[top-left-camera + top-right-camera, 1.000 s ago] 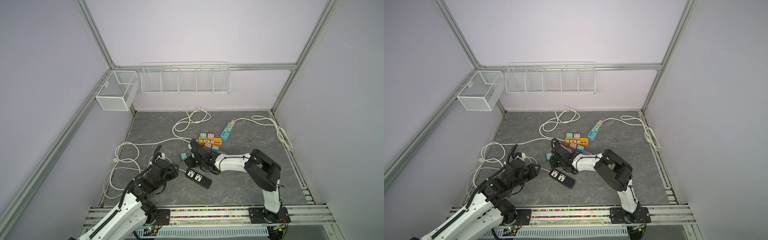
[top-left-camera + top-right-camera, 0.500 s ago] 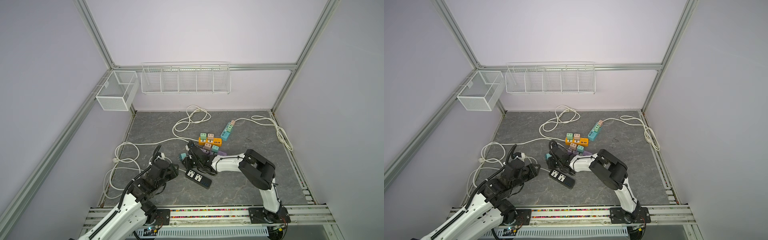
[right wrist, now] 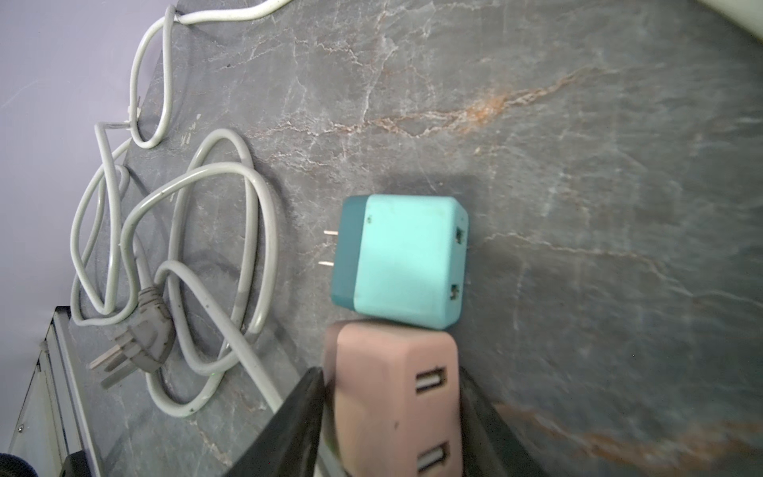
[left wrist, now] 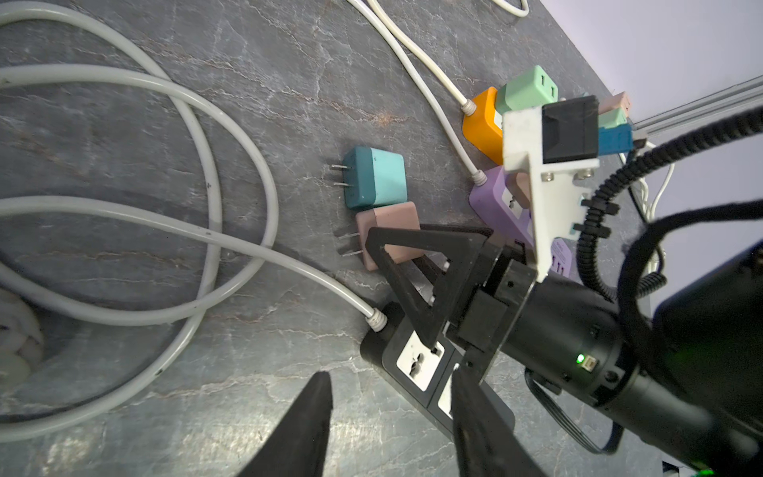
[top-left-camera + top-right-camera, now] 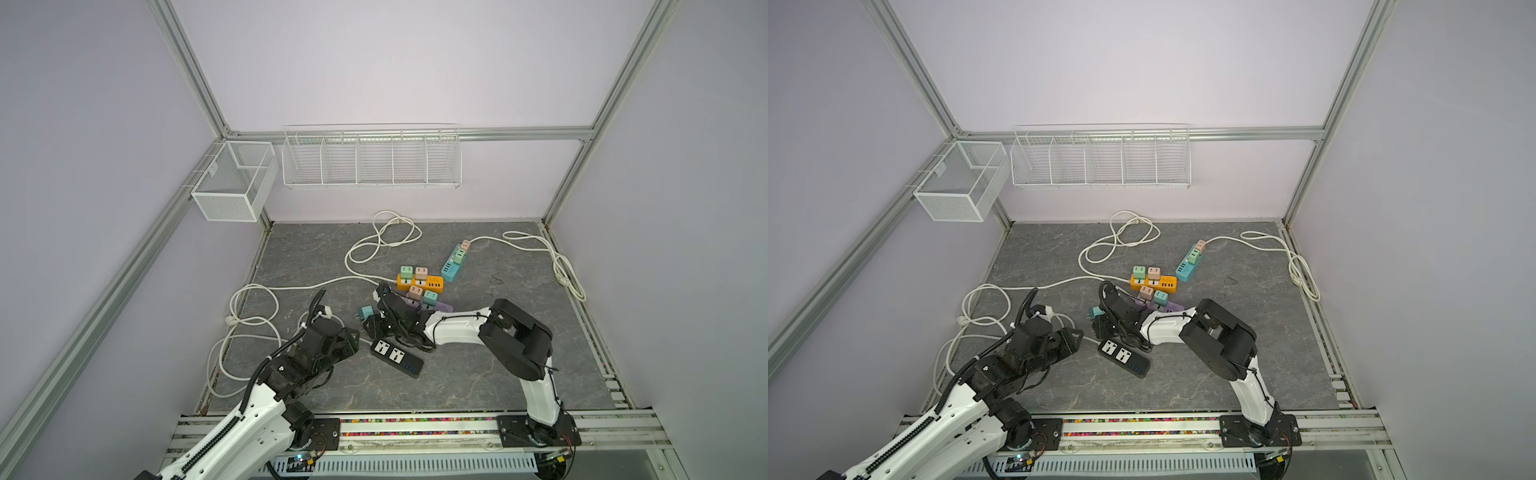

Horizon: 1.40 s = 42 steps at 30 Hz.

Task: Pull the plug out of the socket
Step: 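Carry the pink plug beside the mint plug with the right gripper, then lower the pink plug onto the table and open the right gripper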

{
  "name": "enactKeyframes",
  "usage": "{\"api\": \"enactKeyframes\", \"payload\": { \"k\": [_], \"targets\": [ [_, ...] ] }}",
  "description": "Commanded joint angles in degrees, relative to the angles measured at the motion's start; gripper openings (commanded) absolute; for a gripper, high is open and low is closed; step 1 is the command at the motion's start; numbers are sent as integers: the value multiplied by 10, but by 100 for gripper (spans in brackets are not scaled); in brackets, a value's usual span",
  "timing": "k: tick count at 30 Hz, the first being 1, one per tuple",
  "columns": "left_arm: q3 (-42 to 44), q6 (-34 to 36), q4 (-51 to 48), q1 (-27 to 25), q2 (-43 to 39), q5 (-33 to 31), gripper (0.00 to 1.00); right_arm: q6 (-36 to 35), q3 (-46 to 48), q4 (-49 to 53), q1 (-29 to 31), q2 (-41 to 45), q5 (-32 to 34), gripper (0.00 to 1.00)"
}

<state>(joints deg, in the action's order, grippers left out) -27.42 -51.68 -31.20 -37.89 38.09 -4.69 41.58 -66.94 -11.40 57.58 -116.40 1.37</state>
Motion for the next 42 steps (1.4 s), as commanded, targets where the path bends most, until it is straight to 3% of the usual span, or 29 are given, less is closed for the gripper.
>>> {"api": "enactKeyframes", "payload": {
  "k": [1, 9, 18, 28, 42],
  "targets": [
    [-14, 10, 4, 3, -4, 8, 51, -4, 28, 6, 0, 45, 19, 55],
    [-19, 17, 8, 2, -6, 16, 65, -29, 64, 48, -7, 117, 29, 59],
    [-19, 11, 24, 2, -2, 36, 70, -61, 113, 104, -29, 229, 37, 66],
    [1, -3, 107, -25, 29, 48, 80, -97, 147, 207, -74, 350, 39, 79],
    [14, -27, 199, -61, 94, 44, 92, -117, 217, 252, -235, 443, -91, 95]
  ]
}}
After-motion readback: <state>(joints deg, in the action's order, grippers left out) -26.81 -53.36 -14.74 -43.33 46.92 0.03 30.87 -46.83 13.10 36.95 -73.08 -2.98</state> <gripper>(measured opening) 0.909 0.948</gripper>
